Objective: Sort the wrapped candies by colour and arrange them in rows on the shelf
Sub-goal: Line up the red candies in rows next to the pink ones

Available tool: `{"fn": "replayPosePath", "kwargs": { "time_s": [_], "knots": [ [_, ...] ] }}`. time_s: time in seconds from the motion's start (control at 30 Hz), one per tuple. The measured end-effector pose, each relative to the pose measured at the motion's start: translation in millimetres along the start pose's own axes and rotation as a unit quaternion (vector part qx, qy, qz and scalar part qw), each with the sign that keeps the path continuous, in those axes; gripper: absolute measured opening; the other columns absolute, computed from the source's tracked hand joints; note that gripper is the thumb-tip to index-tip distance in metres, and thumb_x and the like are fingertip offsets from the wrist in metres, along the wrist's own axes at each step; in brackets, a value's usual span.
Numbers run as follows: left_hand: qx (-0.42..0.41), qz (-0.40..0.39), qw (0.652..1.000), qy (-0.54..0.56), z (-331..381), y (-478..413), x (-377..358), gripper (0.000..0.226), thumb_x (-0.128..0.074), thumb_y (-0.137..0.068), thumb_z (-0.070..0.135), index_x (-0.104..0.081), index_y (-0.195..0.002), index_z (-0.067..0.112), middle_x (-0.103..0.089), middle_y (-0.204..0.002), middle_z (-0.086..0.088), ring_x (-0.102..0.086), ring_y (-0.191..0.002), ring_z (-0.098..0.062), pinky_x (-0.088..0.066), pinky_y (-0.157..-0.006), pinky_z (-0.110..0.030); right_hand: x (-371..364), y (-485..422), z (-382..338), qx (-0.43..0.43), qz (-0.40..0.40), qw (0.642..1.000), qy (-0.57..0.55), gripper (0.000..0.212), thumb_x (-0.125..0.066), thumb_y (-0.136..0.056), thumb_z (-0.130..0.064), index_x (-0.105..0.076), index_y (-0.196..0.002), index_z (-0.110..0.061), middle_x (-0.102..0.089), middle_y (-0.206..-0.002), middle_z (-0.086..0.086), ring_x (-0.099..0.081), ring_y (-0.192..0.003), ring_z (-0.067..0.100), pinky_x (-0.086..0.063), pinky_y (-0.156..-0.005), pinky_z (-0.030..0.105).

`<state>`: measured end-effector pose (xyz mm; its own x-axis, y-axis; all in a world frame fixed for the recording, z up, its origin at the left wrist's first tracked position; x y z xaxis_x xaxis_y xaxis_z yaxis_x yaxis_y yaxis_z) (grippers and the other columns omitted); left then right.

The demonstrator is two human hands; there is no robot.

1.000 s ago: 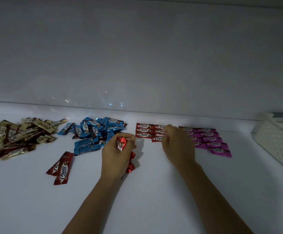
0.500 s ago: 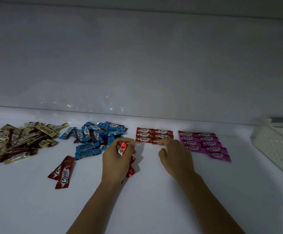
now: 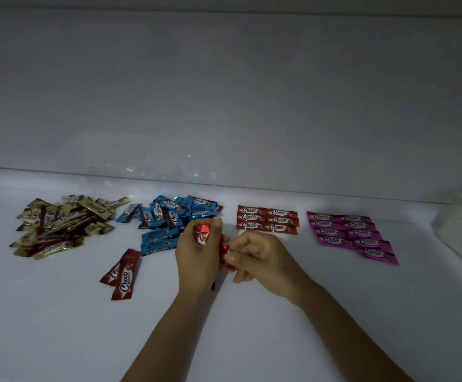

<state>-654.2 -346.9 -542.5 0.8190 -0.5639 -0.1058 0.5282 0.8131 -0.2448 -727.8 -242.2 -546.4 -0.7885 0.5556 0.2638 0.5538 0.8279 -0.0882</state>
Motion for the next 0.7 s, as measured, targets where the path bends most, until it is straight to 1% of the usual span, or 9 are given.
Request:
{"fn": "replayPosePath", "kwargs": {
  "time_s": [0.13, 0.2, 0.27, 0.33, 0.4, 0.47, 0.53, 0.63, 0.7],
  "knots": [
    [-0.002, 0.011, 1.0, -0.027, -4.2, -2.1, 2.5, 0.004, -0.059, -0.092, 0.021, -0.062, -0.089, 0.021, -0.065, -0.076, 0.002, -0.061, -0.064, 0.001, -0.047, -0.057, -0.01, 25.6, -1.1, -6.9, 0.024, 0.1, 0.995, -0.002, 0.012, -0.061, -0.09, -0.01, -0.063, -0.083, -0.019, -0.068, -0.064, -0.005, -0.064, -0.049, 0.012, -0.044, -0.045, 0.019],
    [0.02, 0.008, 1.0, -0.015, -7.3, -2.0, 2.3, 0.006, -0.058, -0.093, 0.022, -0.062, -0.093, 0.018, -0.066, -0.073, -0.001, -0.059, -0.055, -0.003, -0.048, -0.048, -0.015, 42.0, 0.0, -9.8, 0.037, 0.156, 0.986, -0.037, 0.014, -0.058, -0.092, -0.009, -0.062, -0.084, -0.019, -0.069, -0.063, -0.006, -0.063, -0.048, 0.012, -0.044, -0.043, 0.019],
    [0.04, 0.0, 0.999, -0.004, -8.6, -1.6, 0.4, 0.01, -0.057, -0.094, 0.023, -0.062, -0.095, 0.015, -0.065, -0.069, -0.005, -0.053, -0.046, -0.003, -0.044, -0.043, -0.016, 52.9, 0.9, -9.0, 0.038, 0.19, 0.979, -0.067, 0.013, -0.058, -0.092, -0.007, -0.062, -0.085, -0.018, -0.069, -0.063, -0.008, -0.065, -0.049, 0.011, -0.046, -0.044, 0.019],
    [0.044, -0.013, 0.999, -0.003, -6.9, 0.3, -2.4, 0.012, -0.057, -0.093, 0.027, -0.062, -0.092, 0.016, -0.065, -0.067, -0.005, -0.051, -0.043, -0.002, -0.042, -0.042, -0.016, 55.4, 0.7, -6.2, 0.036, 0.2, 0.976, -0.083, 0.014, -0.061, -0.09, -0.005, -0.063, -0.084, -0.018, -0.071, -0.066, -0.005, -0.069, -0.057, 0.013, -0.052, -0.049, 0.02],
    [0.044, -0.022, 0.999, -0.001, -4.6, 2.5, -3.7, 0.014, -0.057, -0.092, 0.03, -0.063, -0.09, 0.018, -0.068, -0.07, -0.002, -0.055, -0.046, -0.001, -0.043, -0.044, -0.014, 53.5, 0.3, -7.6, 0.057, 0.199, 0.974, -0.087, 0.019, -0.064, -0.086, 0.0, -0.066, -0.082, -0.018, -0.072, -0.075, -0.003, -0.07, -0.07, 0.015, -0.056, -0.061, 0.024],
    [0.056, -0.031, 0.998, 0.007, -4.9, 4.4, -5.3, 0.016, -0.056, -0.092, 0.032, -0.065, -0.091, 0.019, -0.072, -0.072, 0.001, -0.06, -0.051, -0.001, -0.044, -0.045, -0.014, 54.5, 2.4, -14.1, 0.103, 0.211, 0.971, -0.04, 0.027, -0.068, -0.08, 0.004, -0.068, -0.079, -0.023, -0.071, -0.082, -0.008, -0.069, -0.078, 0.01, -0.055, -0.072, 0.024],
    [0.067, -0.04, 0.997, 0.017, -6.7, 5.1, -7.6, 0.014, -0.057, -0.092, 0.03, -0.066, -0.092, 0.019, -0.072, -0.069, 0.009, -0.058, -0.049, 0.0, -0.045, -0.043, -0.015, 55.5, 5.7, -23.4, 0.156, 0.227, 0.96, 0.045, 0.027, -0.07, -0.077, 0.002, -0.069, -0.079, -0.025, -0.067, -0.09, -0.015, -0.066, -0.086, 0.004, -0.053, -0.079, 0.021],
    [0.081, -0.036, 0.996, 0.012, -11.5, 3.5, -7.0, 0.007, -0.06, -0.092, 0.019, -0.067, -0.091, 0.016, -0.063, -0.054, 0.01, -0.05, -0.044, -0.002, -0.044, -0.042, -0.017, 50.7, 8.4, -28.1, 0.196, 0.232, 0.944, 0.129, 0.019, -0.071, -0.076, 0.001, -0.072, -0.081, -0.017, -0.061, -0.098, -0.019, -0.06, -0.097, 0.001, -0.051, -0.082, 0.016],
    [0.086, -0.023, 0.996, 0.008, -14.2, 2.5, -3.9, 0.006, -0.061, -0.091, 0.015, -0.067, -0.089, 0.016, -0.057, -0.052, 0.009, -0.051, -0.044, -0.002, -0.044, -0.042, -0.016, 49.0, 7.8, -26.1, 0.172, 0.229, 0.954, 0.087, 0.025, -0.07, -0.078, 0.003, -0.069, -0.088, -0.02, -0.062, -0.098, -0.017, -0.062, -0.095, 0.0, -0.05, -0.078, 0.013]
  ]
}}
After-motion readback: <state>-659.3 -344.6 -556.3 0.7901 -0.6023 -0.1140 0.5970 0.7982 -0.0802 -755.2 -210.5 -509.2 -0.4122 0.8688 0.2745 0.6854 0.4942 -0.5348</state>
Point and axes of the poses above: each hand's wrist, its own y-axis away from the middle knuckle, its own x-axis out of the back of the hand, z = x × y, the point moved 9 cm from there along -y, towards the middle knuckle
